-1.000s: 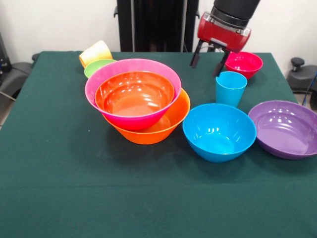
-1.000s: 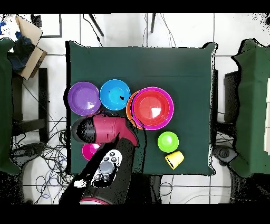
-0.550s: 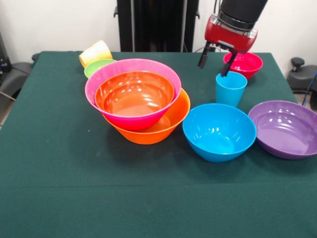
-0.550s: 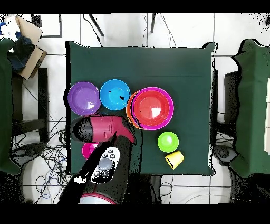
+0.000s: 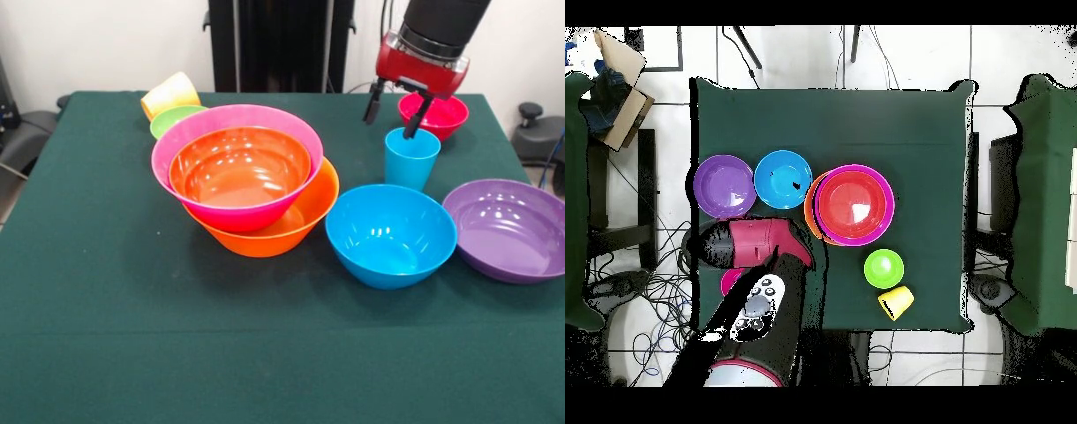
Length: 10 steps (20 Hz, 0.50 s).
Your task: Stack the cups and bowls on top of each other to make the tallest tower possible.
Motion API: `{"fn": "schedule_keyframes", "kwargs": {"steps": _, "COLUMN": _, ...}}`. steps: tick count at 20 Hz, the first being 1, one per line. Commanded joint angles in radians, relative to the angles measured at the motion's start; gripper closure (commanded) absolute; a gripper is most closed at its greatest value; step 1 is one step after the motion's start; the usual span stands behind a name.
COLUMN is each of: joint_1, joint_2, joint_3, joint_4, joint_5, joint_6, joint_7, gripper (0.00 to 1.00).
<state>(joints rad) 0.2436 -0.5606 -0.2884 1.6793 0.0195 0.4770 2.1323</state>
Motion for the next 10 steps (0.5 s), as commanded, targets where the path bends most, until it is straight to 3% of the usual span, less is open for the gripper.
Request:
{"fn": "schedule_keyframes", "kwargs": {"steps": 1, "joint_1": 0.019, "joint_2": 0.122, "joint_3": 0.105, "joint_4": -0.131, "joint_5": -0.002, "joint_6": 0.12, "joint_7": 0.072, "gripper": 0.0}}
{"fn": "schedule_keyframes", "kwargs": {"steps": 10, "joint_1": 0.02, "joint_2": 0.249, "joint_3": 0.073, "joint_4": -0.254, "joint_5": -0.013, "joint_6": 0.1, "joint_7": 0.073, "gripper": 0.0}}
